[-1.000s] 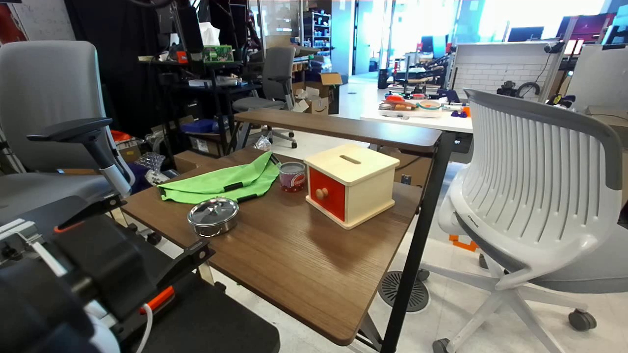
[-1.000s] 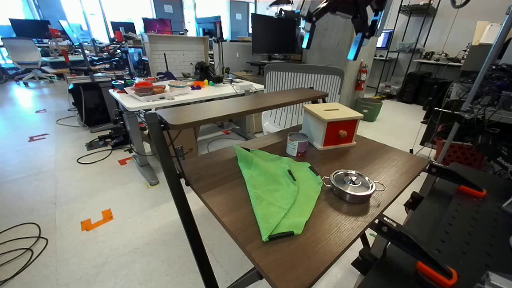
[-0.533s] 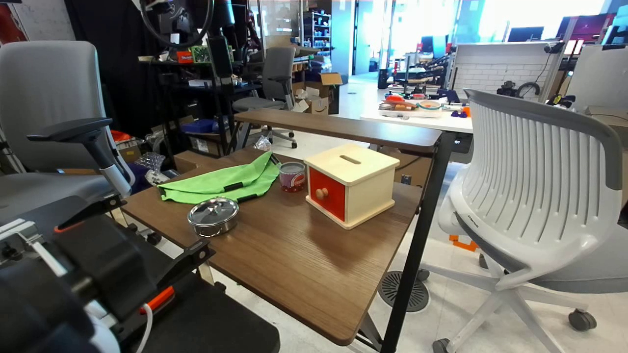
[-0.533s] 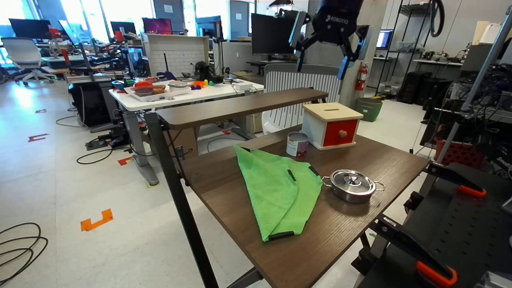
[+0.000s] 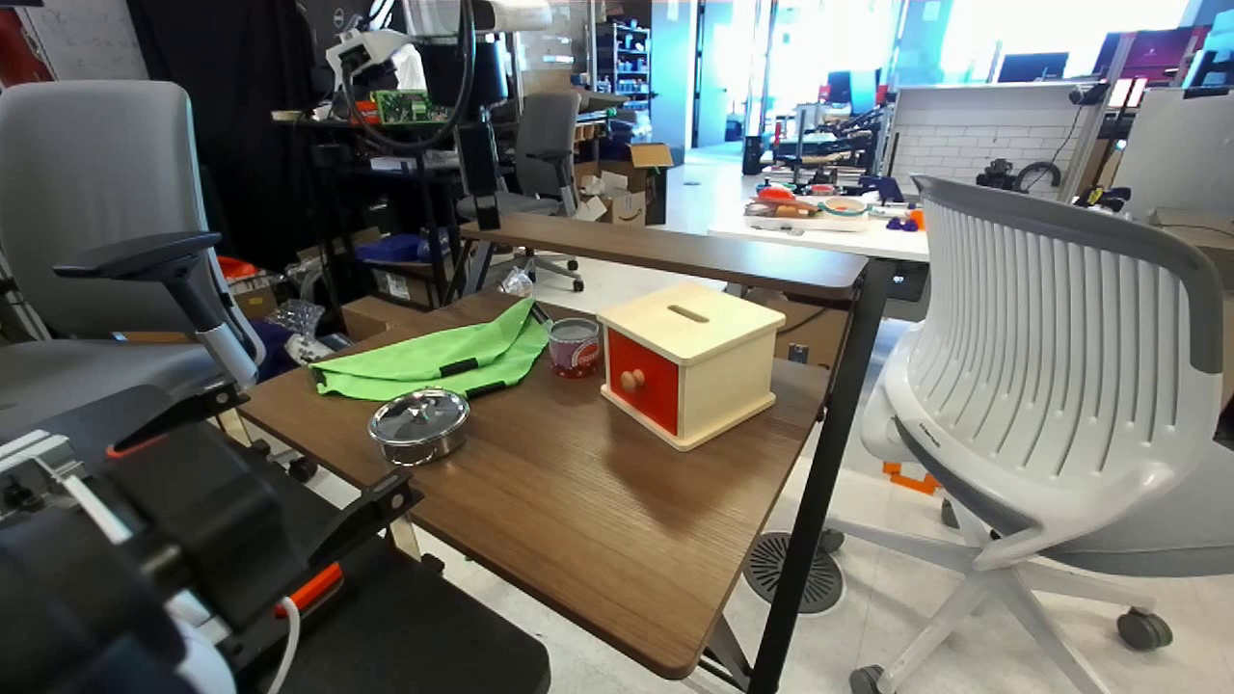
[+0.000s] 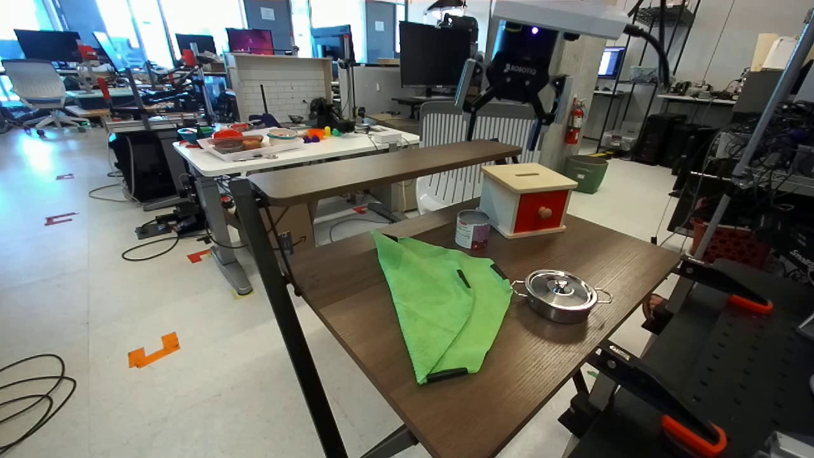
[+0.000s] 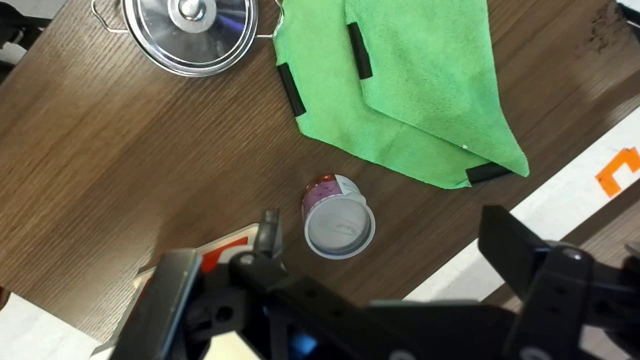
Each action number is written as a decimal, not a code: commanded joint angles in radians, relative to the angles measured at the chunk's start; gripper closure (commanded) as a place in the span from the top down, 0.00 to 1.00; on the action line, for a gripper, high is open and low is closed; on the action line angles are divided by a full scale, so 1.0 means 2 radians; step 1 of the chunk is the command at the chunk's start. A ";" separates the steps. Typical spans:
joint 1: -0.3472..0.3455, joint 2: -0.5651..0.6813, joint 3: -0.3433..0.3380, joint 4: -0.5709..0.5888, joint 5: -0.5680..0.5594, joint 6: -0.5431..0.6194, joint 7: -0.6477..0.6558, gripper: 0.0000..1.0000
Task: Move the can to the right
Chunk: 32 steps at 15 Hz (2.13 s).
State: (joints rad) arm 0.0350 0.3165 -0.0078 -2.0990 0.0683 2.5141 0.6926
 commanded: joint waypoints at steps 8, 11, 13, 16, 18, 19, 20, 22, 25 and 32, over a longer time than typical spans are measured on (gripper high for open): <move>0.014 0.132 -0.034 0.093 0.004 0.006 0.005 1.00; 0.015 0.163 -0.044 0.122 0.014 0.021 0.021 1.00; 0.015 0.179 -0.049 0.140 0.017 0.022 0.031 1.00; 0.016 0.201 -0.050 0.160 0.019 0.023 0.038 1.00; 0.019 0.213 -0.050 0.170 0.018 0.018 0.042 1.00; 0.020 0.219 -0.049 0.176 0.018 0.018 0.043 1.00; 0.022 0.225 -0.049 0.180 0.018 0.018 0.044 1.00; 0.025 0.235 -0.052 0.189 0.017 0.018 0.049 1.00; 0.026 0.249 -0.056 0.205 0.017 0.015 0.055 1.00; 0.027 0.276 -0.065 0.239 0.014 0.010 0.067 1.00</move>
State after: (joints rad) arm 0.0695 0.8303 -0.1176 -1.6764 0.0833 2.5470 0.8090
